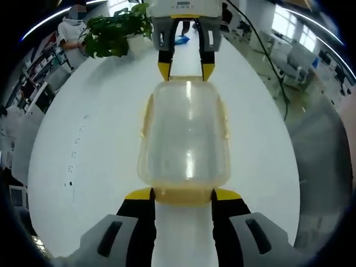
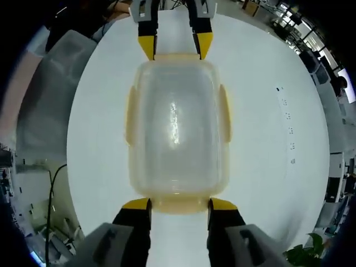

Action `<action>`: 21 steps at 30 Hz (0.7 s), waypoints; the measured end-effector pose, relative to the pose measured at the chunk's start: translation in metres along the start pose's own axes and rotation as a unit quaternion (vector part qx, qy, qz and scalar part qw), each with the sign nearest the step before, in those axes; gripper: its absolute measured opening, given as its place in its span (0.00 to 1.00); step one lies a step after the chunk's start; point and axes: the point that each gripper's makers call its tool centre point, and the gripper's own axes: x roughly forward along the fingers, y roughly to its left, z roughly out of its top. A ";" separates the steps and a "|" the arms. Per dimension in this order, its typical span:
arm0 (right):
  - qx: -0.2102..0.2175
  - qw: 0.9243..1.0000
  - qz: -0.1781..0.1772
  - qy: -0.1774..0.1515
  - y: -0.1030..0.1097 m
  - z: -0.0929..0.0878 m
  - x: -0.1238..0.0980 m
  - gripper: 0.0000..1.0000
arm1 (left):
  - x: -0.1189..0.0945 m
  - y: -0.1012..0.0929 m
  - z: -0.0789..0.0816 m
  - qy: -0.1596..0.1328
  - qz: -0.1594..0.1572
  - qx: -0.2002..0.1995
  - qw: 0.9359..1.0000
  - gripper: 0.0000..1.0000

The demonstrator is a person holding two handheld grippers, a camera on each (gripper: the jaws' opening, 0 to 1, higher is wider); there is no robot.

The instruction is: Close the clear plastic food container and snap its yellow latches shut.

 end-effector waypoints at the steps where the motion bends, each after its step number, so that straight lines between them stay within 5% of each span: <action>1: -0.001 1.000 0.001 0.000 0.000 -0.001 0.002 0.37 | 0.001 0.000 0.000 0.000 -0.001 0.000 1.000 0.36; 21: -0.004 1.000 0.004 0.000 0.003 -0.005 0.011 0.38 | 0.014 -0.005 -0.003 -0.005 -0.012 -0.007 1.000 0.38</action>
